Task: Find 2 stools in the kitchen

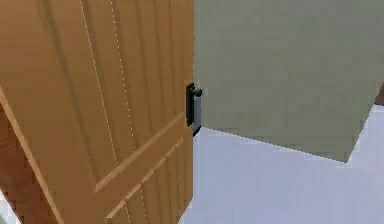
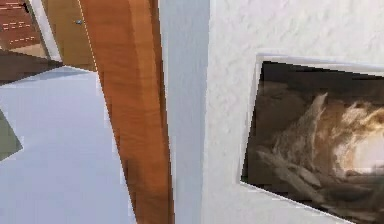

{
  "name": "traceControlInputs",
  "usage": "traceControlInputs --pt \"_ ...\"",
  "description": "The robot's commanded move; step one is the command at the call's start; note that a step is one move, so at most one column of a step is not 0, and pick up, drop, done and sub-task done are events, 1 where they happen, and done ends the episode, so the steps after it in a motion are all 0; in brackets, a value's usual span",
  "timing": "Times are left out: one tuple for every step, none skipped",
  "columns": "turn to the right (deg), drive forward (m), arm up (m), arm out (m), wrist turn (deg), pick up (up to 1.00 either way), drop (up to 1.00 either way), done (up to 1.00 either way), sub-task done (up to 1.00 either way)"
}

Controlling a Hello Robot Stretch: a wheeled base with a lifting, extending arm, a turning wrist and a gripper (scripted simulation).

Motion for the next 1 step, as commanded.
traceControlInputs --pt "0.0 0.50 0.00 0.00 0.0 0.00 0.00 0.00 0.00"
